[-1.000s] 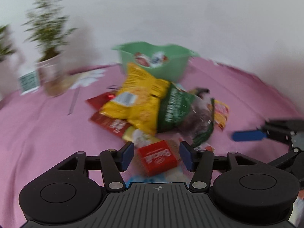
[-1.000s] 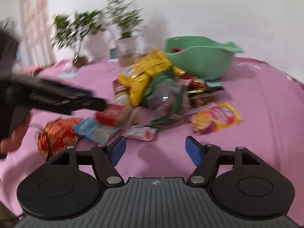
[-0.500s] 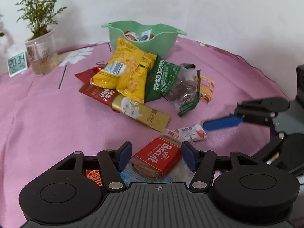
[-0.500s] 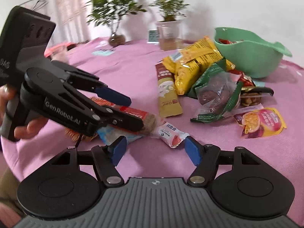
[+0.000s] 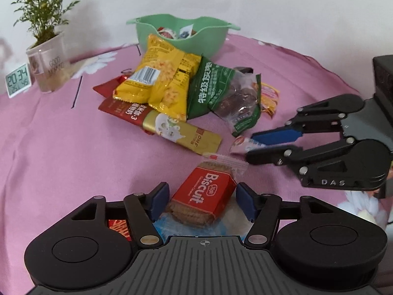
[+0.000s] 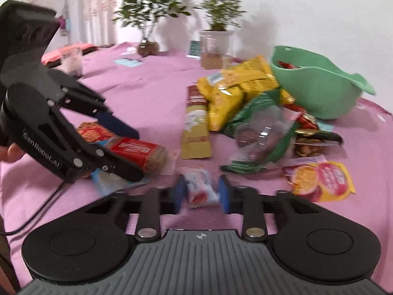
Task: Organize snacks
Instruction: 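Carry the Biscuit packet with the left tool while the right tool carries the candy into the green bowl, then grasp the blue-white packet with the left tool while the right tool moves to the pink-yellow packet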
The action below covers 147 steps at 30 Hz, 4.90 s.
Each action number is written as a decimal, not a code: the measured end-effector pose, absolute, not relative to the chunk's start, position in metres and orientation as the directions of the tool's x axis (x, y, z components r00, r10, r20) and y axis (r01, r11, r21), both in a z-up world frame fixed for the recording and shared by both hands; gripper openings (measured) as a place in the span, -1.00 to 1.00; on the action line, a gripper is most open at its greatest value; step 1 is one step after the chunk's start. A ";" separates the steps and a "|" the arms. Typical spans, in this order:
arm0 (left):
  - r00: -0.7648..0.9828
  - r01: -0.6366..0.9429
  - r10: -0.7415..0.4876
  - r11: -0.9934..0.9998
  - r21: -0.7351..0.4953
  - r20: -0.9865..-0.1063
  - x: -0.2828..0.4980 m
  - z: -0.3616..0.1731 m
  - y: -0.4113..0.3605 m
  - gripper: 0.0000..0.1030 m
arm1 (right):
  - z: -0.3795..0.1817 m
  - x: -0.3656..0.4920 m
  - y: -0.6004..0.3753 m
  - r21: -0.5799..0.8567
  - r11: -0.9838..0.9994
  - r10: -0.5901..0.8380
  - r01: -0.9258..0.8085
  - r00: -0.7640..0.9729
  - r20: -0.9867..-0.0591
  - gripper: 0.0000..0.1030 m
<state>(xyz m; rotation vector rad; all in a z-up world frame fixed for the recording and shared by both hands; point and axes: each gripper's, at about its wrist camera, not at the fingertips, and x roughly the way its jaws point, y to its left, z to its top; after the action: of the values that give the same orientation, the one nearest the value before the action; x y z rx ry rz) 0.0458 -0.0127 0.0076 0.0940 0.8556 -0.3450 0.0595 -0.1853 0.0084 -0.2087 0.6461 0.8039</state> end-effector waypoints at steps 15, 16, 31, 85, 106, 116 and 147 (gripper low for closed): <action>0.675 0.301 -0.170 0.952 0.057 -0.718 0.028 0.010 -0.025 1.00 | 0.006 0.058 -0.173 0.032 0.719 0.568 -0.694 0.560 -0.603 -0.33; 0.679 0.293 -0.167 0.955 0.056 -0.715 0.027 0.011 -0.023 1.00 | 0.006 0.056 -0.171 0.022 0.721 0.563 -0.693 0.567 -0.601 -0.41; 0.753 0.191 -0.176 0.980 -0.046 -0.634 0.030 0.050 0.009 1.00 | 0.028 0.059 -0.189 0.105 0.770 0.581 -0.629 0.623 -0.524 -0.44; 0.710 0.098 -0.152 0.988 -0.117 -0.688 0.167 0.107 -0.016 1.00 | 0.051 0.175 -0.248 0.335 0.881 0.441 -0.333 0.833 -0.333 0.67; 0.639 0.027 -0.108 0.993 -0.118 -0.761 0.024 0.017 -0.030 1.00 | -0.002 0.082 -0.237 0.322 0.907 0.408 -0.273 0.763 -0.501 0.81; 0.690 0.070 -0.051 0.998 -0.003 -0.722 0.032 0.003 -0.043 1.00 | -0.005 0.089 -0.222 0.228 0.938 0.347 -0.263 0.745 -0.569 0.88; 0.816 -0.017 -0.165 0.951 -0.309 -0.554 0.014 -0.009 0.053 1.00 | -0.002 0.066 -0.236 0.183 0.940 0.341 -0.289 0.749 -0.569 -0.18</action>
<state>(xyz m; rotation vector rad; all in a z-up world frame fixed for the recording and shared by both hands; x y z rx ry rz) 0.0145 0.0527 -0.0089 -0.3092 0.6135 -0.0799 0.0656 -0.2361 -0.0017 0.0848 0.6376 0.3448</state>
